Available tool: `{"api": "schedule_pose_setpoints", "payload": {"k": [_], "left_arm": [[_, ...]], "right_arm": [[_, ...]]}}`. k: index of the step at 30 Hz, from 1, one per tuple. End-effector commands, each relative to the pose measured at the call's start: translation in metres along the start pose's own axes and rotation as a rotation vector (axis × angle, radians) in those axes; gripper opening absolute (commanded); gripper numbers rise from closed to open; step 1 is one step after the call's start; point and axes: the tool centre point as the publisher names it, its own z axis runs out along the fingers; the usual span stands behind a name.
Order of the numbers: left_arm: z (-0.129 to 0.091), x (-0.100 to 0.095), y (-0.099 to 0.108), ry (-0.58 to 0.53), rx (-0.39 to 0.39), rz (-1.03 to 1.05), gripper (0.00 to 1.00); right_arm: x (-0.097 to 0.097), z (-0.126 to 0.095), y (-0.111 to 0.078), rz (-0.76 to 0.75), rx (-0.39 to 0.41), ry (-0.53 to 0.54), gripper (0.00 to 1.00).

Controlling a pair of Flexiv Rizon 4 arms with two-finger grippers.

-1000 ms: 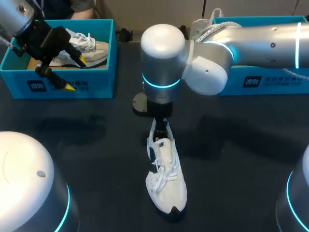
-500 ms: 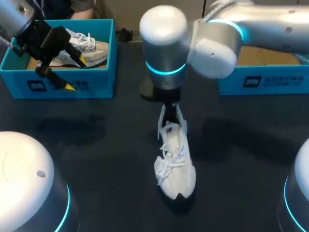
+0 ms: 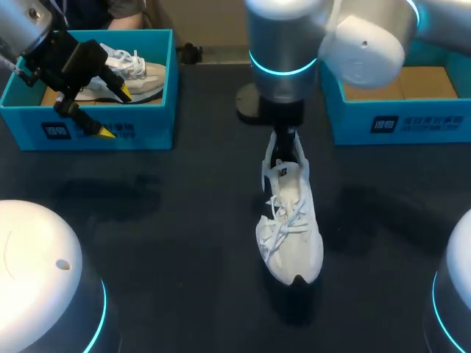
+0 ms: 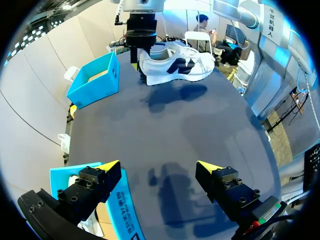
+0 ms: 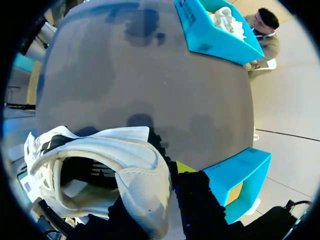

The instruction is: Take the shoe out of the shoebox, open the shoe tongue, remove and reinsert the insole, then place the shoe into the shoebox

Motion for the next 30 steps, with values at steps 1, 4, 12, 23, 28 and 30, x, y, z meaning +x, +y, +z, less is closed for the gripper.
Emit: {"api": "schedule_pose_setpoints", "payload": {"k": [1, 4, 12, 23, 28, 30], "left_arm": [[0.0, 0.0, 0.0, 0.0, -0.003, 0.0, 1.0], [0.0, 0.0, 0.0, 0.0, -0.003, 0.0, 1.0], [0.0, 0.0, 0.0, 0.0, -0.003, 0.0, 1.0], [0.0, 0.0, 0.0, 0.0, -0.003, 0.0, 1.0], [0.0, 0.0, 0.0, 0.0, -0.003, 0.0, 1.0], [0.0, 0.0, 0.0, 0.0, -0.003, 0.0, 1.0]], "right_arm": [[0.0, 0.0, -0.002, -0.001, -0.004, 0.001, 0.0], [-0.016, -0.011, -0.019, -0.002, 0.019, -0.041, 0.0], [-0.099, -0.062, -0.098, -0.018, 0.1, -0.116, 0.0], [-0.167, -0.11, -0.163, -0.075, 0.168, -0.157, 0.0], [-0.209, -0.113, -0.183, -0.102, 0.177, -0.158, 0.0], [-0.219, -0.111, -0.187, -0.115, 0.14, -0.151, 0.0]]}}
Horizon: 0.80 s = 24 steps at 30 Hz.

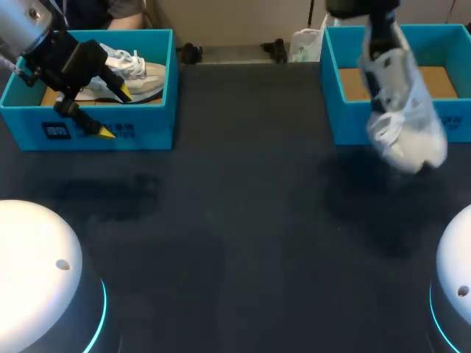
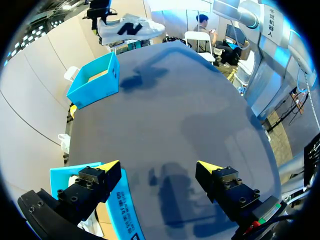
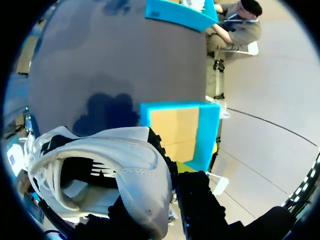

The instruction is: Take the shoe out of the shoebox, open the shoe tongue, remove and reinsert the insole, then place the shoe into the shoebox

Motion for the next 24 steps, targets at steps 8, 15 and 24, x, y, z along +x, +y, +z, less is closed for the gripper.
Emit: {"api": "schedule_pose_setpoints", "payload": {"k": [8, 15, 24], "left_arm": [[0.0, 0.0, 0.0, 0.0, -0.003, 0.0, 1.0], [0.0, 0.0, 0.0, 0.0, -0.003, 0.0, 1.0], [0.0, 0.0, 0.0, 0.0, -0.003, 0.0, 1.0]], "right_arm": [[-0.022, 0.011, -0.015, -0.012, -0.064, 0.03, 0.0], [-0.032, 0.021, -0.023, -0.014, -0.007, 0.032, 0.0], [-0.104, 0.047, -0.075, -0.047, 0.026, -0.018, 0.0]]}}
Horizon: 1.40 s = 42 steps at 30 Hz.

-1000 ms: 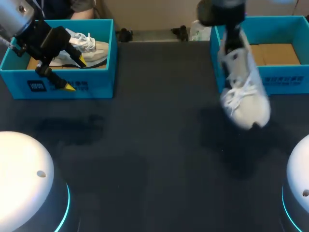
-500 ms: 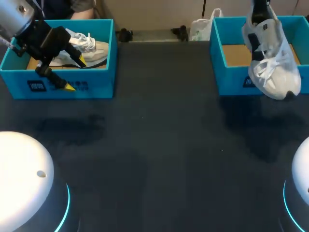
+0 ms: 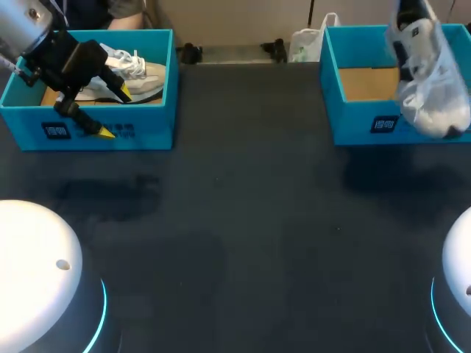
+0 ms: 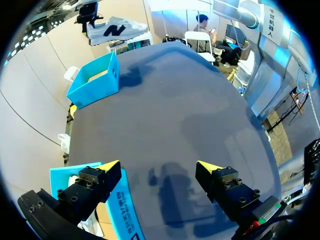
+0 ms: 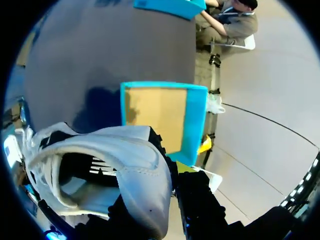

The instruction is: Take the shoe out of the shoebox, open the shoe tongue, remove and reinsert the insole, then place the shoe into the shoebox

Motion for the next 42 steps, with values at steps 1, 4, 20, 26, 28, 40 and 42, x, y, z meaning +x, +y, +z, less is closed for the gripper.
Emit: {"api": "schedule_pose_setpoints", "payload": {"k": [1, 4, 20, 26, 28, 40, 42], "left_arm": [[0.0, 0.0, 0.0, 0.0, -0.003, 0.0, 1.0], [0.0, 0.0, 0.0, 0.0, -0.003, 0.0, 1.0], [0.0, 0.0, 0.0, 0.0, -0.003, 0.0, 1.0], [0.0, 0.0, 0.0, 0.0, -0.003, 0.0, 1.0], [0.0, 0.0, 0.0, 0.0, -0.003, 0.0, 1.0], [0.0, 0.0, 0.0, 0.0, -0.003, 0.0, 1.0], [0.0, 0.0, 0.0, 0.0, -0.003, 0.0, 1.0]], "right_arm": [[-0.04, 0.017, -0.02, -0.023, -0.049, 0.01, 0.0], [-0.06, 0.035, -0.031, -0.037, -0.077, 0.009, 0.0], [-0.101, 0.121, -0.045, 0.021, -0.125, 0.096, 0.0], [-0.083, 0.139, -0.076, 0.419, -0.032, 0.191, 0.0], [-0.072, 0.141, -0.081, 0.526, 0.015, 0.205, 0.0], [-0.039, 0.135, -0.097, 0.915, 0.139, 0.21, 0.0], [-0.039, 0.135, -0.097, 0.915, 0.139, 0.21, 0.0]]}}
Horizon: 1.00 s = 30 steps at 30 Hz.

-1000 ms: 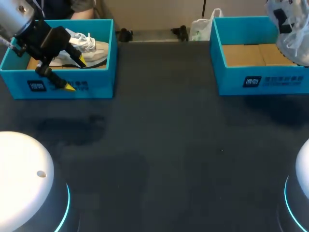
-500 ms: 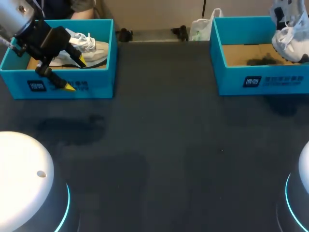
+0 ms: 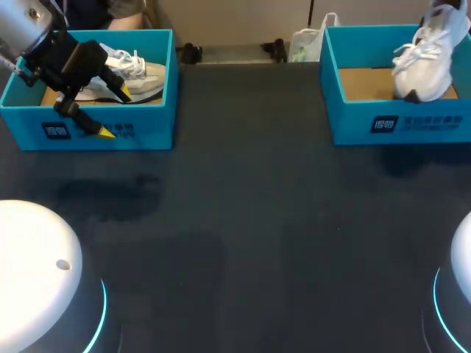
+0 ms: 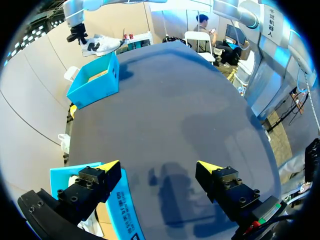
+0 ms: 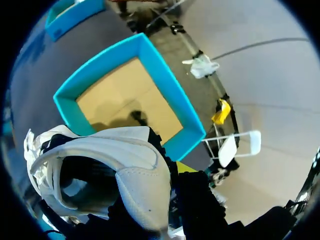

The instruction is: Take the shoe out of the shoebox, open the shoe tongue, remove and reinsert the insole, then place the shoe into the shoebox

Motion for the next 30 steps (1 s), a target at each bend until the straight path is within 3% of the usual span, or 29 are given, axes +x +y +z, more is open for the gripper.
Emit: {"api": "schedule_pose_setpoints", "payload": {"k": [1, 6, 9, 12, 18, 23, 30], "left_arm": [[0.0, 0.0, 0.0, 0.0, -0.003, 0.0, 1.0], [0.0, 0.0, 0.0, 0.0, -0.003, 0.0, 1.0], [0.0, 0.0, 0.0, 0.0, -0.003, 0.0, 1.0], [0.0, 0.0, 0.0, 0.0, -0.003, 0.0, 1.0], [0.0, 0.0, 0.0, 0.0, -0.003, 0.0, 1.0], [0.0, 0.0, 0.0, 0.0, -0.003, 0.0, 1.0], [0.0, 0.0, 0.0, 0.0, -0.003, 0.0, 1.0]], "right_arm": [[0.004, -0.004, 0.0, 0.288, 0.064, -0.008, 0.0], [0.004, -0.004, 0.0, 0.288, 0.064, -0.008, 0.0], [-0.008, 0.008, -0.015, 0.522, 0.108, 0.047, 0.0], [-0.014, 0.019, -0.033, 0.662, 0.133, 0.082, 0.0], [-0.011, 0.021, -0.056, 0.845, 0.13, 0.058, 0.0], [0.008, 0.019, -0.055, 0.908, 0.143, 0.003, 0.0], [0.008, 0.019, -0.055, 0.908, 0.143, 0.003, 0.0]]}}
